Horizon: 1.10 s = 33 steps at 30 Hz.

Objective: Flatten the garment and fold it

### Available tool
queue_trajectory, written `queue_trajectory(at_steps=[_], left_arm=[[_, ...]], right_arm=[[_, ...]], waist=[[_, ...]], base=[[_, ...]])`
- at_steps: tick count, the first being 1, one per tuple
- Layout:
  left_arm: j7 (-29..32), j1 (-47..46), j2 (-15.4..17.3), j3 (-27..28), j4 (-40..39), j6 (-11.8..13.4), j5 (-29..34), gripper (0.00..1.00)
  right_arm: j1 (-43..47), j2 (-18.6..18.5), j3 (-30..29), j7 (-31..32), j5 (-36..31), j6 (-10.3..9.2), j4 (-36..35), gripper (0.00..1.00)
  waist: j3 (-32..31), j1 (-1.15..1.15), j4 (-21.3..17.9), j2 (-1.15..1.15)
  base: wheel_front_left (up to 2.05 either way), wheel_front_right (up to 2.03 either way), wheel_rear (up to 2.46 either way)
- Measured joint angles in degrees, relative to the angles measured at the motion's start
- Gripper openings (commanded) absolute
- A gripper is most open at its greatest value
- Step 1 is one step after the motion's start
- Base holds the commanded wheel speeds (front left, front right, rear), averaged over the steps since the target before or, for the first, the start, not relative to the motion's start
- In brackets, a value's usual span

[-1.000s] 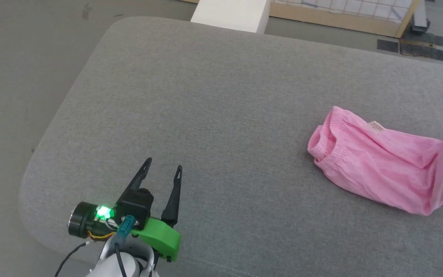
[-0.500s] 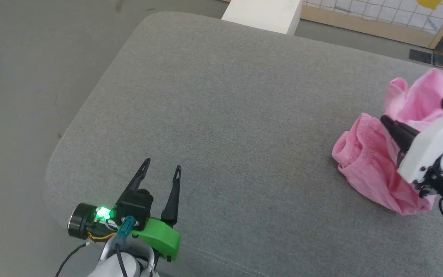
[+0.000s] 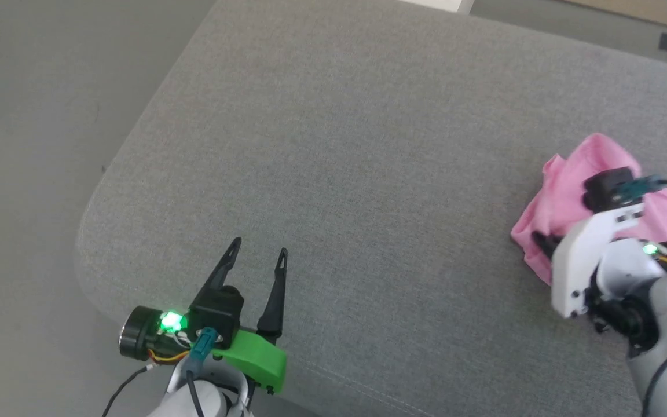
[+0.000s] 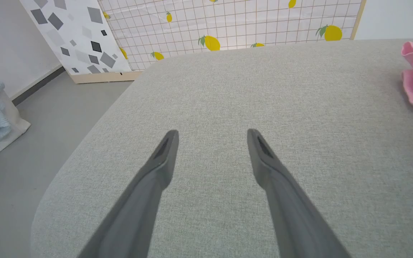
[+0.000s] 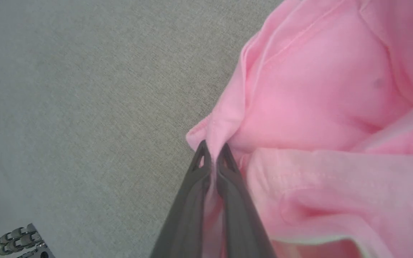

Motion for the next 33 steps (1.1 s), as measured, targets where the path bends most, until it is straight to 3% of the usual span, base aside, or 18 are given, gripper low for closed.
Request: queue_trajectory(at_steps=[4,5,6,7,17,22,27,33], left_arm=[[-0.08,-0.14,-0.42,-0.16,0.87,-0.08,0.0,1.0],[-0.08,-0.24,-0.46,-0.16,1.07,-0.1,0.0,1.0],[-0.09,-0.32,-0.47,-0.13,1.27,-0.12,-0.01,1.0],[-0.09,-0.37,-0.48,-0.14,1.46,-0.14,-0.04,1.0],[0.29,-0.53,0.77,0.6,1.86,-0.8,-1.18,1.0],[0.67,-0.5,2.09,2.23,0.89,-0.51,-3.11,1.0],[0.86,-0.36,3.41,4.35,-0.57,0.48,-4.19,1.0],[0.85,0.35,4.58,5.48,-1.79,0.96,-4.87,1.0]], right_arm=[[-0.04,-1.41,4.66,-1.11,0.38,0.0,1.2,0.0],[-0.06,-1.64,5.45,-1.41,0.64,0.0,1.45,0.07],[-0.09,-1.98,6.3,-2.08,0.7,0.0,1.49,0.78],[-0.2,-2.04,6.58,-2.83,1.18,0.0,1.69,1.0],[-3.37,-5.69,10.62,-7.55,8.12,0.0,-4.71,1.0],[-7.02,-9.99,8.09,-13.96,7.51,0.0,-8.09,1.0],[-7.73,-13.91,3.69,-22.93,2.91,0.0,-8.33,1.0],[-2.23,-14.18,-4.49,-31.85,-1.34,0.0,-7.83,1.0]], waist=[[0.48,0.0,0.07,0.0],[0.37,0.0,0.0,0.0],[0.18,0.0,-0.12,0.0],[-0.08,0.0,-0.3,0.0],[-4.02,0.0,-4.23,0.0],[-5.86,0.0,-7.24,0.0],[-7.09,0.0,-10.79,0.0],[-7.8,0.0,-14.62,0.0]], base=[[0.0,0.0,0.0],[0.0,0.0,0.0],[0.0,0.0,0.0],[0.0,0.0,0.0],[0.0,0.0,0.0],[0.0,0.0,0.0],[0.0,0.0,0.0],[0.0,0.0,0.0]])
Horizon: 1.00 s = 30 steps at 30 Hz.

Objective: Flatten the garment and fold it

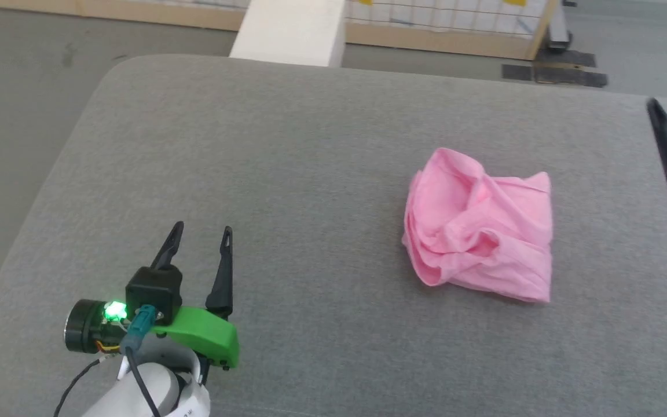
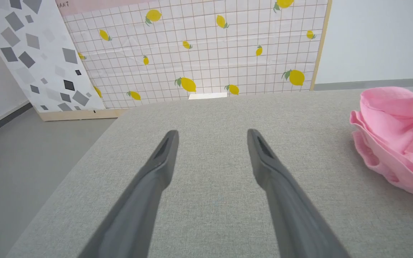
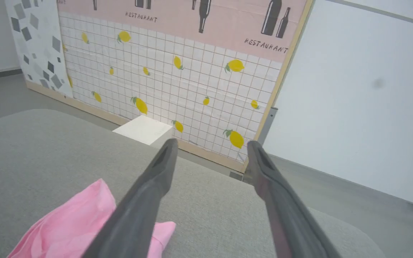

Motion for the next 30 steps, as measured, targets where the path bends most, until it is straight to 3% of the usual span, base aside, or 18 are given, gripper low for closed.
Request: queue_trajectory(at_steps=[5,9,18,30], left_arm=[[0.0,0.79,0.75,0.47,-0.32,0.1,-1.19,1.0],[-0.05,1.24,1.16,0.68,-0.52,0.32,-1.35,1.0],[-0.19,2.21,1.52,0.33,-0.92,0.52,-1.51,1.0],[-0.82,2.91,1.38,-1.37,-0.93,0.48,-0.55,1.0]], right_arm=[[7.72,3.49,-6.82,-5.36,-2.7,0.0,-1.69,1.0],[14.4,8.62,-11.4,-8.45,-5.43,0.0,-5.15,1.0],[25.21,20.31,-15.37,-11.73,-9.69,0.0,-10.44,1.0],[28.01,21.59,-14.0,-13.28,-10.78,0.0,-12.76,1.0]], waist=[[-0.37,0.0,-2.31,0.0],[-0.87,0.0,-3.28,0.0],[-1.55,0.0,-3.65,0.0],[-0.02,0.0,-3.37,0.0]], base=[[0.0,0.0,0.0],[0.0,0.0,0.0],[0.0,0.0,0.0],[0.0,0.0,0.0]])
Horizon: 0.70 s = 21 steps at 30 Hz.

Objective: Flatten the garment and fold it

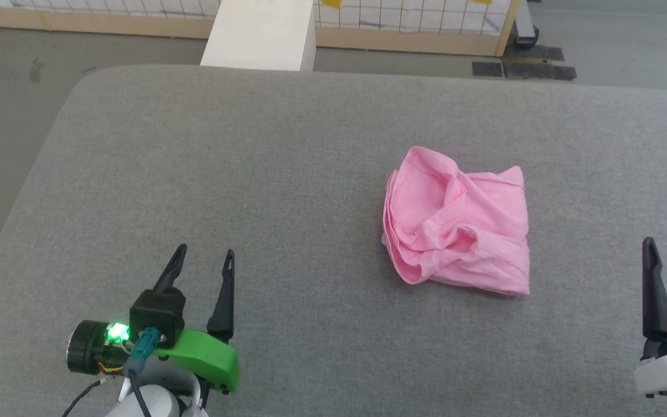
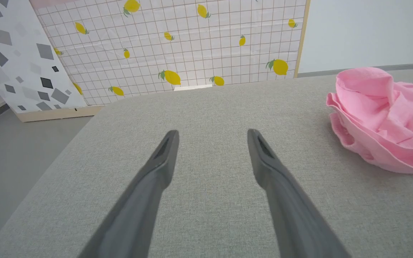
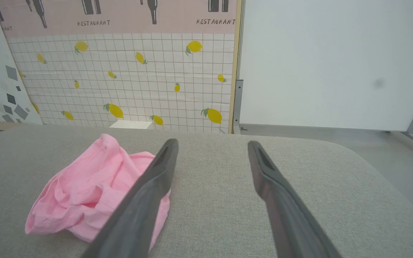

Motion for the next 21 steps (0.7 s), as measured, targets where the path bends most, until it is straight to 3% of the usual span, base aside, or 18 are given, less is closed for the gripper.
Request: queue_trajectory(at_steps=[4,8,12,16,21], left_arm=[[-0.01,-0.49,0.04,-0.78,-0.34,-0.1,1.89,1.0],[-0.41,-1.68,0.03,-1.8,-1.19,-0.58,3.5,1.0],[-0.52,-2.61,-0.09,-2.07,-1.35,-0.59,3.63,1.0],[-0.53,-3.56,-0.56,-2.47,-1.35,-1.09,4.68,1.0],[-0.66,-4.85,-1.68,-2.6,-1.05,-1.27,5.09,1.0]], right_arm=[[-0.47,-2.15,1.41,2.15,1.46,0.0,-1.09,1.0],[-4.0,-5.15,3.74,10.85,8.51,0.0,-1.31,1.0],[-10.15,-8.79,5.09,25.1,16.97,0.01,0.14,1.0],[-15.97,-9.04,4.43,40.27,23.53,-0.01,4.08,1.0],[-22.78,-7.67,1.44,52.94,24.13,-0.01,9.28,1.0]], waist=[[1.18,0.0,0.48,0.0],[2.98,0.0,1.19,0.0],[5.28,0.0,2.21,0.0],[7.65,0.0,3.48,0.0],[10.44,0.0,5.91,0.0]], base=[[0.0,0.0,0.0],[0.0,0.0,0.0],[0.0,0.0,0.0],[0.0,0.0,0.0],[0.0,0.0,0.0]])
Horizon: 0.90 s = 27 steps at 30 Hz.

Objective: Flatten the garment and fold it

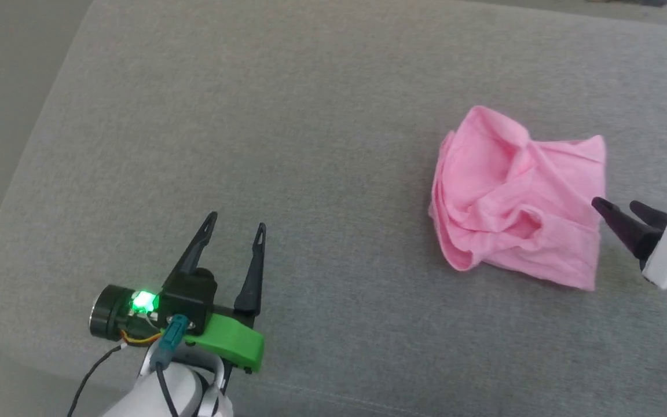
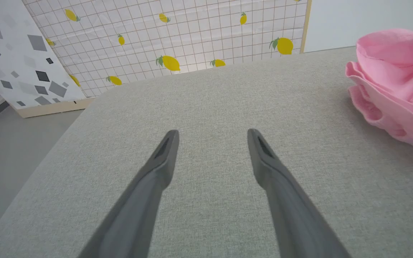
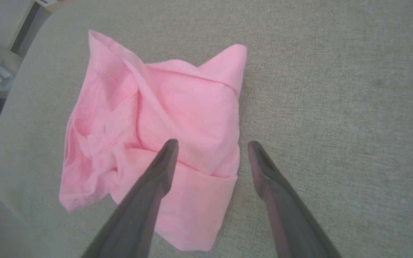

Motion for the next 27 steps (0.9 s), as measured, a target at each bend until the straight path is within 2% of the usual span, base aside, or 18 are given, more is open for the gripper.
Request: queue_trajectory(at_steps=[6,9,14,15,16,20,23,27], left_arm=[[-0.45,-0.86,-1.38,-0.18,0.98,-0.26,0.19,1.0],[-0.62,-1.07,-1.97,-0.26,1.54,-0.32,0.45,1.0],[-0.93,-1.51,-2.7,-0.24,2.11,-0.74,0.47,1.0],[-0.93,-1.62,-2.78,-0.24,2.25,-0.76,0.53,1.0],[-0.93,-1.69,-2.86,-0.24,2.41,-0.77,0.55,1.0],[-0.94,-1.76,-3.28,-0.25,3.31,-0.85,0.59,1.0],[-0.97,-1.74,-3.36,-0.24,3.81,-1.2,0.55,1.0],[-1.11,-1.55,-3.3,-0.18,4.26,-1.32,0.35,1.0]], right_arm=[[-3.04,2.57,-1.81,6.75,-6.5,0.0,5.21,1.0],[-3.3,4.61,-1.24,7.59,-7.47,0.0,5.87,1.0],[-3.34,4.36,0.38,6.91,-10.17,0.0,5.84,1.0],[-3.33,4.12,0.96,6.56,-10.67,0.0,5.84,0.65],[-3.29,3.79,1.48,6.05,-11.06,0.0,5.87,0.0],[-3.25,2.22,4.12,2.24,-11.6,0.0,6.43,0.0],[-3.2,-0.34,7.34,-0.77,-11.78,0.0,6.43,0.0],[-3.26,-7.23,15.23,-3.74,-12.38,0.03,3.74,0.0]], waist=[[2.5,0.0,3.26,0.0],[3.56,0.0,4.62,0.0],[4.97,0.0,6.22,0.0],[5.14,0.0,6.45,0.0],[5.24,0.0,6.61,0.0],[4.88,0.0,6.75,0.0],[4.03,0.0,6.29,0.0],[2.59,0.0,4.74,0.0]], base=[[0.0,0.0,0.0],[0.0,0.0,0.0],[0.0,0.0,0.0],[0.0,0.0,0.0],[0.0,0.0,0.0],[0.0,0.0,0.0],[0.0,0.0,0.0],[0.0,0.0,0.0]])
